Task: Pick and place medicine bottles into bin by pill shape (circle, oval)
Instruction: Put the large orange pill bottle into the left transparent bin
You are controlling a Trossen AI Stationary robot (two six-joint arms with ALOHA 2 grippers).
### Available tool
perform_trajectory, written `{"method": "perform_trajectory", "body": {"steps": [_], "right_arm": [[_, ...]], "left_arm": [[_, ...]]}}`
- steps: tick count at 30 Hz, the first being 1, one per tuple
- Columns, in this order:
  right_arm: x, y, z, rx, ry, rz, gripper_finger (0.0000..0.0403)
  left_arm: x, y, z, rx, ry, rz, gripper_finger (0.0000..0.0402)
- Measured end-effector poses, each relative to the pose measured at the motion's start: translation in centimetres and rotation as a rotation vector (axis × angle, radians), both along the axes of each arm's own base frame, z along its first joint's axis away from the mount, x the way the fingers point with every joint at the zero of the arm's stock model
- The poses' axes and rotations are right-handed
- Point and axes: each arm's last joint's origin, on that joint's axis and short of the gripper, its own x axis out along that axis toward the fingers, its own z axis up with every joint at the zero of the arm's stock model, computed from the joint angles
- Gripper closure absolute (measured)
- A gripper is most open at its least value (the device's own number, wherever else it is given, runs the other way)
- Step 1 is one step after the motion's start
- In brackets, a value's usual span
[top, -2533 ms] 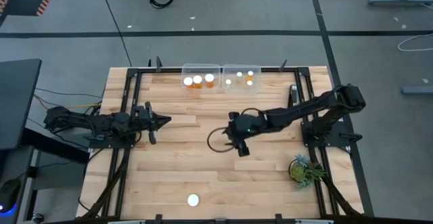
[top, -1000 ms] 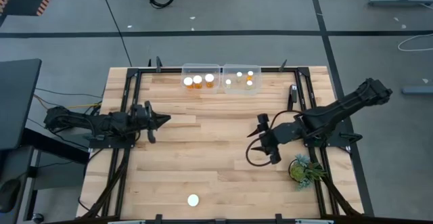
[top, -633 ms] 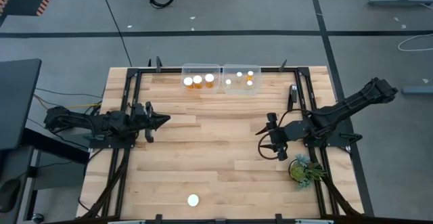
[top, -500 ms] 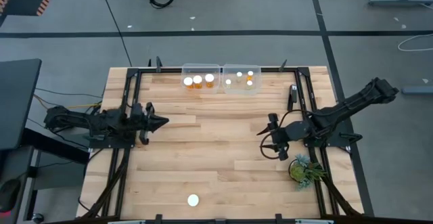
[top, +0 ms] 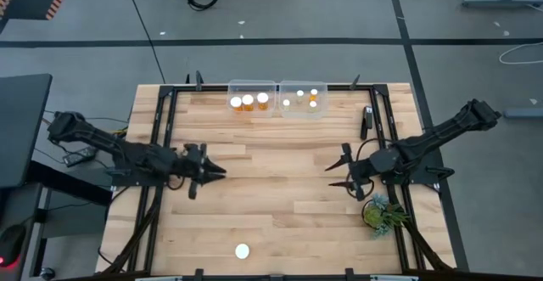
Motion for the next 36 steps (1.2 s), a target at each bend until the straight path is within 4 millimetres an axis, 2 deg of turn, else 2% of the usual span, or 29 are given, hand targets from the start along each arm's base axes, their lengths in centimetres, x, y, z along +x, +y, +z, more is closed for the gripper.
{"method": "perform_trajectory", "body": {"steps": [10,17,28,36], "right_arm": [[-1.5,-2.1,0.9,0.014,-0.158,-0.021,0.0173],[-2.1,-3.3,0.7,0.032,-0.202,-0.065,0.0173],[-2.9,-3.7,-2.2,0.077,-0.254,-0.080,0.0173],[-3.3,-3.7,-4.1,0.125,-0.222,-0.085,0.0173]], "left_arm": [[4.7,-3.5,1.8,0.066,0.166,-0.084,0.0242],[6.9,-5.7,2.2,0.055,0.259,-0.112,0.0218],[9.6,-9.1,4.4,0.038,0.314,-0.159,0.0212],[12.5,-12.0,4.6,0.013,0.543,-0.119,0.0195]]}}
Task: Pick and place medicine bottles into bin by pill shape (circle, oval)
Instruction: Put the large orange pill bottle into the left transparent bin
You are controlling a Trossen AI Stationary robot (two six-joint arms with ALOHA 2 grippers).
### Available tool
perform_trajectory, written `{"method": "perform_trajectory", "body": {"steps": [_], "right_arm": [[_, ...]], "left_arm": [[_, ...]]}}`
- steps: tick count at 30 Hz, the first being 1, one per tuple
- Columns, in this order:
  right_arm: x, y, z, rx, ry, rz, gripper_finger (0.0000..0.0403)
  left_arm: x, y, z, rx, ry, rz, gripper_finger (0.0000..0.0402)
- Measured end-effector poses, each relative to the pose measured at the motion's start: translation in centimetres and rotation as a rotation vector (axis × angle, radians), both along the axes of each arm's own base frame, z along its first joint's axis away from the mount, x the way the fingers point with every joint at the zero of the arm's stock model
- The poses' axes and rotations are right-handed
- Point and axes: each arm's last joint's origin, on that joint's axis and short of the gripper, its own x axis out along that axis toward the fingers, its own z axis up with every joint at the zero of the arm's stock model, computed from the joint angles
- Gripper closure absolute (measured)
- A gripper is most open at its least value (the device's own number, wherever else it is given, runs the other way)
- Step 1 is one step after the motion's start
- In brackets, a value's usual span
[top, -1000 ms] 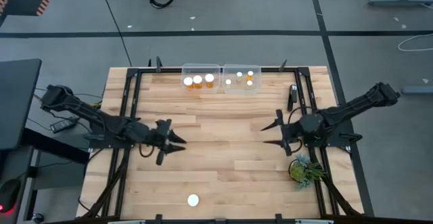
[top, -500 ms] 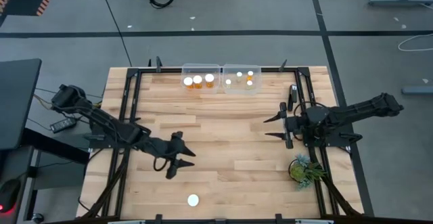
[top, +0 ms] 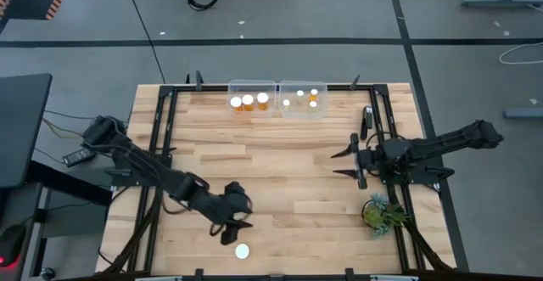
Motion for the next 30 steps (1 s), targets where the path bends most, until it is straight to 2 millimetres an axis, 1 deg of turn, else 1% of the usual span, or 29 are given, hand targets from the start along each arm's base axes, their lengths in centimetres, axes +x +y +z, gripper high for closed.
{"method": "perform_trajectory", "body": {"steps": [5,9,13,16,21,25,30], "right_arm": [[-0.2,0.1,-0.7,0.020,0.008,0.031,0.0173],[-0.3,0.1,-0.5,0.019,-0.006,0.032,0.0173],[-0.5,0.0,-0.4,-0.004,-0.019,0.036,0.0173],[-0.7,0.0,-0.3,-0.016,-0.038,0.038,0.0173],[-1.1,-0.1,0.1,-0.039,-0.065,0.040,0.0173],[-1.7,-0.1,0.8,-0.042,-0.075,0.047,0.0173],[-2.2,0.1,0.9,-0.038,-0.093,0.076,0.0173]], "left_arm": [[2.3,-1.5,0.3,-0.010,0.170,0.036,0.0181],[4.0,-2.8,0.4,-0.024,0.286,0.038,0.0178],[5.1,-3.8,0.1,-0.019,0.404,0.048,0.0178],[5.8,-4.3,-0.2,-0.007,0.449,0.063,0.0175],[6.4,-4.7,-0.2,-0.030,0.452,0.079,0.0173],[6.4,-4.7,-0.2,-0.065,0.463,0.123,0.0174],[6.2,-5.2,-0.1,-0.124,0.476,0.168,0.0174]]}}
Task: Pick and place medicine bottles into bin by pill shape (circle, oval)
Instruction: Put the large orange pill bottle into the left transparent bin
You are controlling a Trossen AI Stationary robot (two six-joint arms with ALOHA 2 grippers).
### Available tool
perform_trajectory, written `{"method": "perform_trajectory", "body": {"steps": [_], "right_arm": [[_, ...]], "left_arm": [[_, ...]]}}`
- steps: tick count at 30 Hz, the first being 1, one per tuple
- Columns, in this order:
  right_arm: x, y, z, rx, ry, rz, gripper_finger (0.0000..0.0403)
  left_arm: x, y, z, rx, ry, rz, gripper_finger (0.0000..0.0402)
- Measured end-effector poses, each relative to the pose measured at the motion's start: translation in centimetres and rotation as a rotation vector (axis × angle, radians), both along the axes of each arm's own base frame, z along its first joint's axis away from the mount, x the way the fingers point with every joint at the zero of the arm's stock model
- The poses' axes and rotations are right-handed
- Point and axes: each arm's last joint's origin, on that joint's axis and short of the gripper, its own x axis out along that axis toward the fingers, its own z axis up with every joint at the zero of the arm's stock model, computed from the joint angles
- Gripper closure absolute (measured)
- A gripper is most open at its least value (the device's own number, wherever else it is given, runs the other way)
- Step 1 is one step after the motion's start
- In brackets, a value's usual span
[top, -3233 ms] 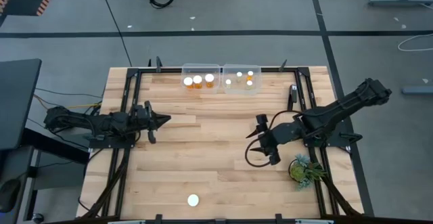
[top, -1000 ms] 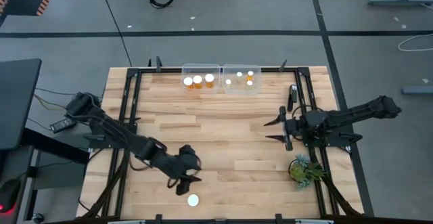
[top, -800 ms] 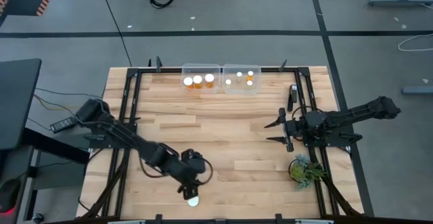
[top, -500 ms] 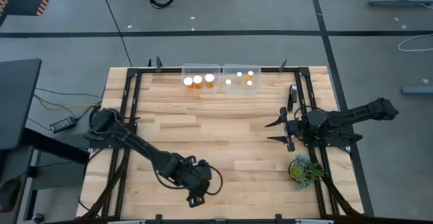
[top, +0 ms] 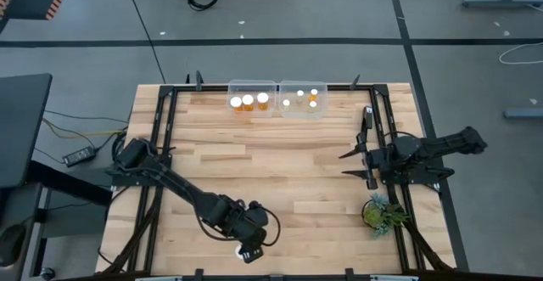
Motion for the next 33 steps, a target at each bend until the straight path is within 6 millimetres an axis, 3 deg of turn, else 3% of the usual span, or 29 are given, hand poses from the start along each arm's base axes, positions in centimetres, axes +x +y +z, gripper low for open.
{"method": "perform_trajectory", "body": {"steps": [8,16,22,28,33], "right_arm": [[0.0,0.3,-0.1,0.076,0.028,0.023,0.0173],[0.1,0.3,-0.2,0.082,0.041,0.023,0.0173],[0.1,0.3,-0.2,0.126,0.049,0.014,0.0173],[0.1,0.3,-0.3,0.173,0.064,0.001,0.0173],[0.3,0.3,-0.5,0.176,0.092,-0.006,0.0173]], "left_arm": [[0.7,-1.4,1.2,-0.087,-0.085,0.025,0.0175],[-2.2,-4.6,0.8,-0.091,0.214,0.164,0.0175],[-3.6,-6.1,0.5,-0.151,0.285,0.360,0.0175],[-3.4,-7.7,-1.6,-0.264,0.436,0.524,0.0175],[-2.4,-7.5,-3.6,-0.308,0.595,0.560,0.0175]]}}
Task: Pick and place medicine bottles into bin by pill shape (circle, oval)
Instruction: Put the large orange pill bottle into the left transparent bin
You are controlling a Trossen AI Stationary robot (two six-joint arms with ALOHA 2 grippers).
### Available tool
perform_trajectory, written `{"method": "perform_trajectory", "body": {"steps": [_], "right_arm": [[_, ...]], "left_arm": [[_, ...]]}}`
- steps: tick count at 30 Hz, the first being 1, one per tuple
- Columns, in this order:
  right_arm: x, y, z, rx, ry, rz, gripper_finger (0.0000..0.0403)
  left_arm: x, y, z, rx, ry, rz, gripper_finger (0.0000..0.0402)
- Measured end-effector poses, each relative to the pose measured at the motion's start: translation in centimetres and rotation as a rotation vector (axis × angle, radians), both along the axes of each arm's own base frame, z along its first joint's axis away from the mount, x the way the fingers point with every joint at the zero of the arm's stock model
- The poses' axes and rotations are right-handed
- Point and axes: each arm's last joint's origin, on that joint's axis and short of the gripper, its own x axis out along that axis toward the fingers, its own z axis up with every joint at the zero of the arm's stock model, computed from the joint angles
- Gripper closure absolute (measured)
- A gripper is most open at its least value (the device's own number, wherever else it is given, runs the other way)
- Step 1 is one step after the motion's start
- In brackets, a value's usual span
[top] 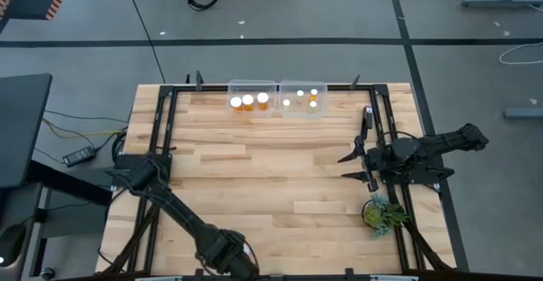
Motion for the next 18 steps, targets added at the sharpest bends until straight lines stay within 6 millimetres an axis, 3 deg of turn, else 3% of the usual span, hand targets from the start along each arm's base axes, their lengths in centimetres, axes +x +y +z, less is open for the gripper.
{"method": "perform_trajectory", "body": {"steps": [9,18], "right_arm": [[0.1,0.0,-0.1,0.005,0.019,-0.013,0.0173],[0.1,0.0,-0.2,0.004,0.020,-0.016,0.0173]], "left_arm": [[1.2,1.1,-1.4,0.041,0.019,0.015,0.0171],[1.6,1.6,-1.5,0.105,-0.026,0.035,0.0117]]}}
